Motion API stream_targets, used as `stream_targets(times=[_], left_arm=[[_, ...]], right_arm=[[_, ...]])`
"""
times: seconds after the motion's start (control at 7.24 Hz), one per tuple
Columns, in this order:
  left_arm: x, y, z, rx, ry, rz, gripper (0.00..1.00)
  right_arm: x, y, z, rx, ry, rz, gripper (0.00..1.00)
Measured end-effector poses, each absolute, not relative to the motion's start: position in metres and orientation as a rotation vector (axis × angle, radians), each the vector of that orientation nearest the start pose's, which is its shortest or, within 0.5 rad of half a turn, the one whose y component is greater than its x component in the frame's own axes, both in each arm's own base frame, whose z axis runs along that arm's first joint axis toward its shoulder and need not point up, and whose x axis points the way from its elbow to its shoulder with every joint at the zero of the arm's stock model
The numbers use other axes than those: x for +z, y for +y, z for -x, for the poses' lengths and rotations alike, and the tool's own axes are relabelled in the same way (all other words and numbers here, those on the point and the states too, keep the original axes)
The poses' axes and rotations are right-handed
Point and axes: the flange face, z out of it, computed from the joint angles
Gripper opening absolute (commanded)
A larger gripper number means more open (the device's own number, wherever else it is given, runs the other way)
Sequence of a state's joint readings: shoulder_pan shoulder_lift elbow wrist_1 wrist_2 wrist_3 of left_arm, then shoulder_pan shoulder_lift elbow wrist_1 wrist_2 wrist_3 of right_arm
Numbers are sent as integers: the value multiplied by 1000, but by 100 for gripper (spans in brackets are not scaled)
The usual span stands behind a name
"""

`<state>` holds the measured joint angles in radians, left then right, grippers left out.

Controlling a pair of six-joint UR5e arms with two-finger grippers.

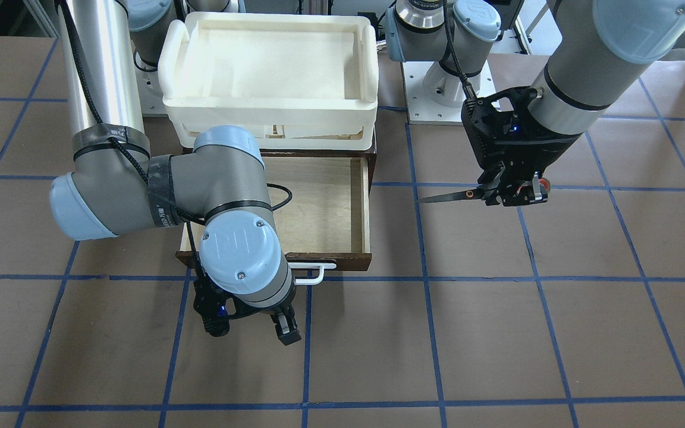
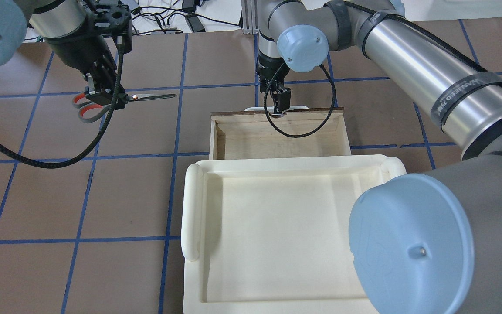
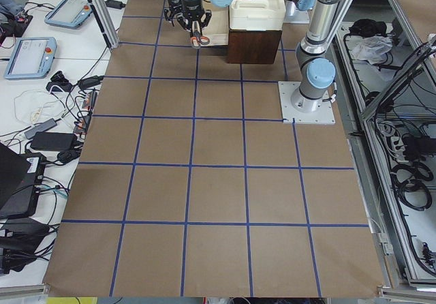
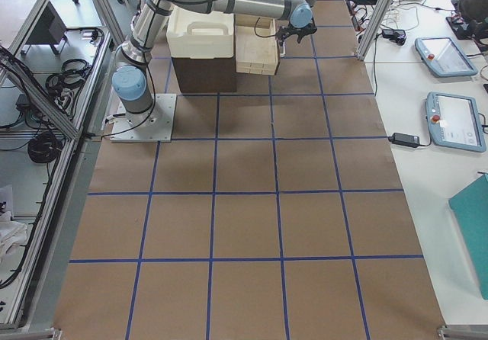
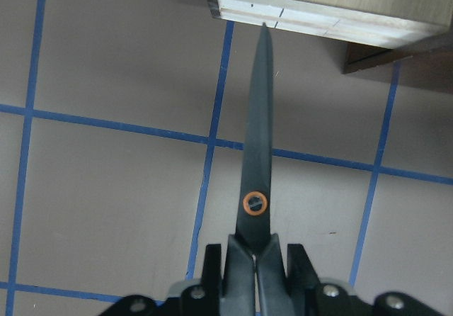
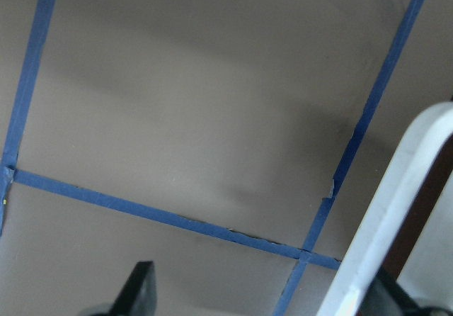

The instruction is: Place scissors in drawer with both arms

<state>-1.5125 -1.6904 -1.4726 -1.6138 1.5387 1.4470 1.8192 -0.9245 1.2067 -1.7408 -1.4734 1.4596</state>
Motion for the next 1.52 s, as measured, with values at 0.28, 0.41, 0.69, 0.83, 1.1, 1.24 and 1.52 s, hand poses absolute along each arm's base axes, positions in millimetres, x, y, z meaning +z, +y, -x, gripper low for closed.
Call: stream_targets(times=[0.28,0.41,0.69,0.83,1.1,1.24,1.52], left_arm=[[470,-543,105,40,2467,-2052,0],[470,-543,105,40,2468,-2051,0],[471,-543,105,37,2469,-2050,0],[470,-544,106,28,2462,-2053,0],[467,-547,125,9,2415,-2096,0],[463,-548,145,-7,2373,-2139,0],[442,-550,207,-23,2257,-2250,0]], right_arm=[[287,-661,-313,226,2593,-1800,100],[296,-657,-312,218,2596,-1799,100],[333,-642,-307,180,2604,-1754,100],[361,-633,-299,144,2656,-1647,100],[420,-616,-260,53,2830,-1311,100],[445,-608,-234,22,2920,-1089,100],[478,-590,-181,-26,3041,-664,100]])
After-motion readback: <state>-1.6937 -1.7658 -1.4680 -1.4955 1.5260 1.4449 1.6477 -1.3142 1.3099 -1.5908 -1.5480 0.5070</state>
